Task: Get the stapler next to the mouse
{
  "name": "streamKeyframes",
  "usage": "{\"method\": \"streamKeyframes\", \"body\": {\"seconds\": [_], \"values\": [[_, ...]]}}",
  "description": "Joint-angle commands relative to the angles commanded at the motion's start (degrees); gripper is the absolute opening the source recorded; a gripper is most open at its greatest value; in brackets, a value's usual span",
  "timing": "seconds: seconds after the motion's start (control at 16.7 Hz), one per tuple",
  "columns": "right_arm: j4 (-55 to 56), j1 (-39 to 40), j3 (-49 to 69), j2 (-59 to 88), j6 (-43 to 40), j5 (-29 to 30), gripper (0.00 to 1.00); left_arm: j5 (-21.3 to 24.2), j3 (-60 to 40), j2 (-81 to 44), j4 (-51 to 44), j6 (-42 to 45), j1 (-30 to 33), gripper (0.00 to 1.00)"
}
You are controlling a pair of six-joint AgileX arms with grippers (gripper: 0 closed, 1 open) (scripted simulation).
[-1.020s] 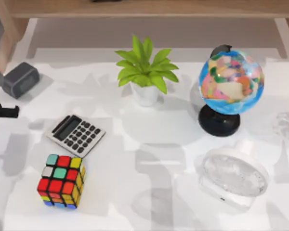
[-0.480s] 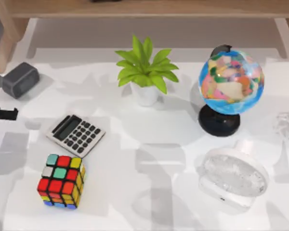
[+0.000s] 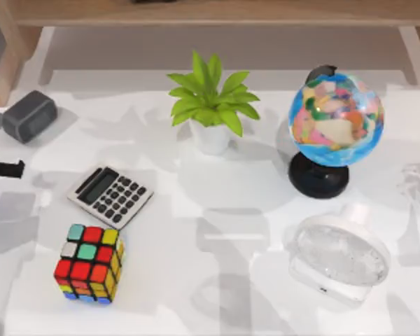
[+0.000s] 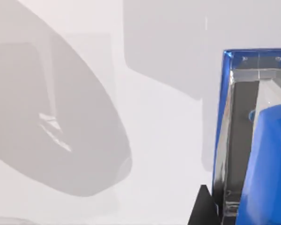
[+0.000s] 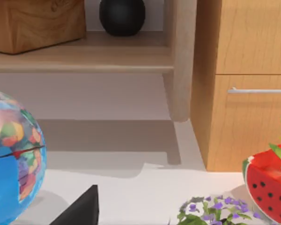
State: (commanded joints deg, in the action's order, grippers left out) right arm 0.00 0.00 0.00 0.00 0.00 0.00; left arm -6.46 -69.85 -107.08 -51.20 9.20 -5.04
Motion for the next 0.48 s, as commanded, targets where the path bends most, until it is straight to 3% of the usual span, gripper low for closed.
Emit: {"method": "streamKeyframes", "body": {"seconds": [0.48], "values": [[0.00, 0.00, 0.00, 0.00, 0.00, 0.00, 1.00, 4.91, 2.57, -1.93, 3.28, -0.55, -0.11, 0.00]]}}
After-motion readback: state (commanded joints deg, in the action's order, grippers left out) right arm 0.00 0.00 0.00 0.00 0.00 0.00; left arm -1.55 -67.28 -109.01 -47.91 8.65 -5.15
